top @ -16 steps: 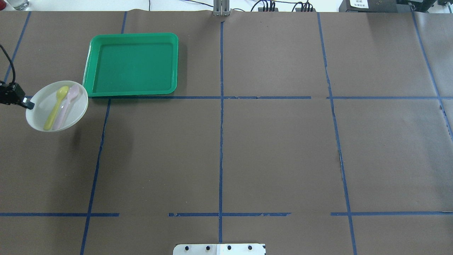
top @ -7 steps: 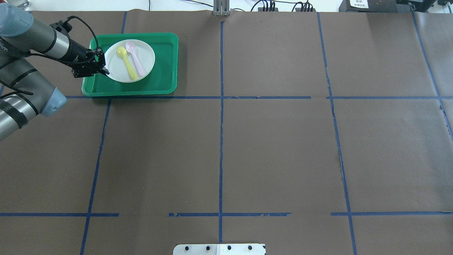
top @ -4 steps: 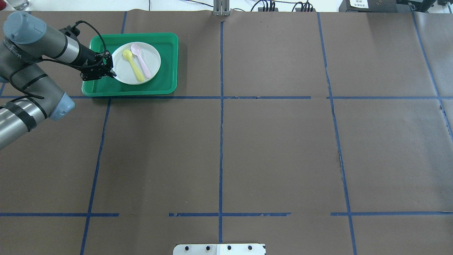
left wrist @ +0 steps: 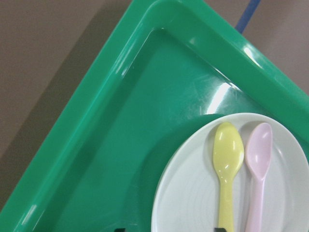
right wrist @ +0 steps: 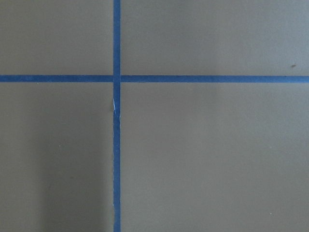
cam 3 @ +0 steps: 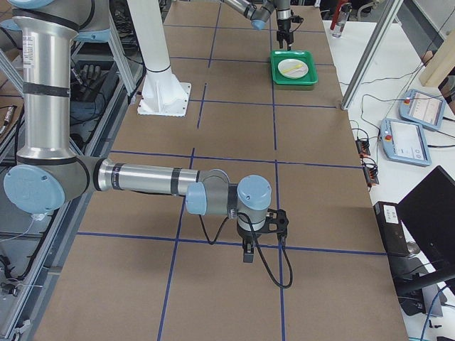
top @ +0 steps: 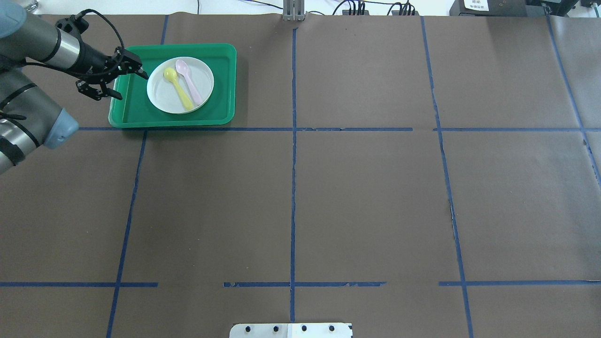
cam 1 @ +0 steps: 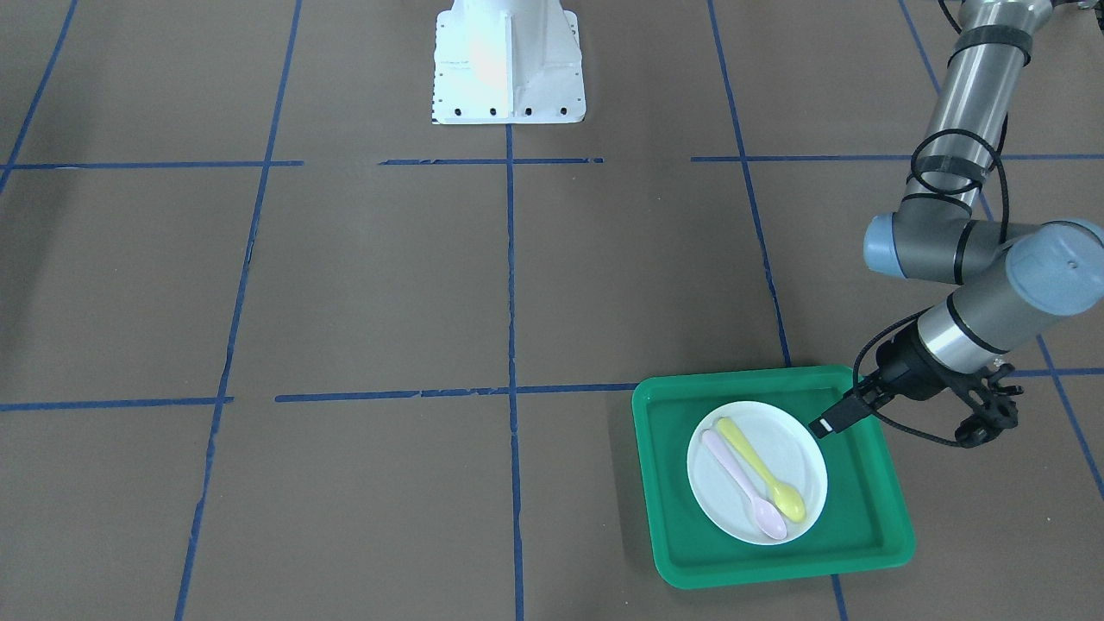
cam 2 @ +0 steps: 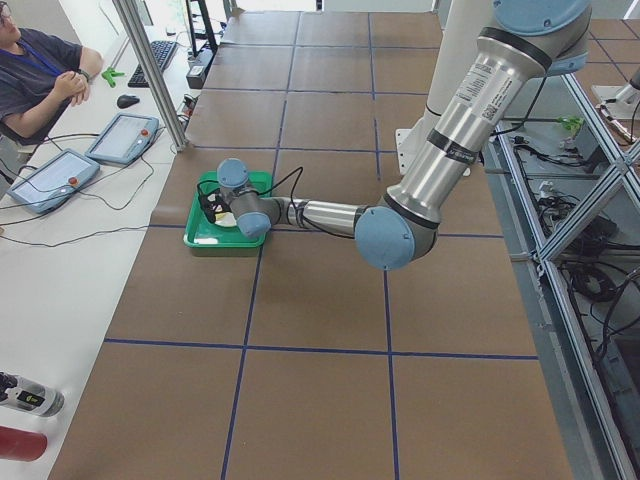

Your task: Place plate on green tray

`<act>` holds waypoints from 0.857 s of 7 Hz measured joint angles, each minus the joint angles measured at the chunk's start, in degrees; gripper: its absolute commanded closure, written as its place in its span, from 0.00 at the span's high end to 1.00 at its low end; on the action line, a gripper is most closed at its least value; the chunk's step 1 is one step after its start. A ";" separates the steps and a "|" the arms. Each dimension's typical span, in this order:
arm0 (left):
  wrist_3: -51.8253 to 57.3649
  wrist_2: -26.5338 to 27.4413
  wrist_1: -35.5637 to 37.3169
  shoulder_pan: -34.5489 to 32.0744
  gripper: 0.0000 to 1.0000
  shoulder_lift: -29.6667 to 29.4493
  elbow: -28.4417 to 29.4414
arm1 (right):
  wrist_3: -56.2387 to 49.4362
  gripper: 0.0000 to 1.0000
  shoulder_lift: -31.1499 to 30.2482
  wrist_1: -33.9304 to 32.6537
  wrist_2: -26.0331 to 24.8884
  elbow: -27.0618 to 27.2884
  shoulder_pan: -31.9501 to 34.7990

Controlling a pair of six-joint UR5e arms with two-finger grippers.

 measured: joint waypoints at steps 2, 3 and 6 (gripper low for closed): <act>15.03 -0.94 13.53 -3.49 1.00 3.68 -12.94 | -0.04 1.00 0.03 0.00 0.00 0.01 0.00; 25.06 0.36 22.05 -4.89 1.00 5.71 -20.02 | -0.02 1.00 0.04 0.00 0.00 0.01 0.00; 56.53 4.65 32.00 -10.42 1.00 16.99 -32.98 | 0.00 1.00 0.05 0.00 0.00 -0.01 0.00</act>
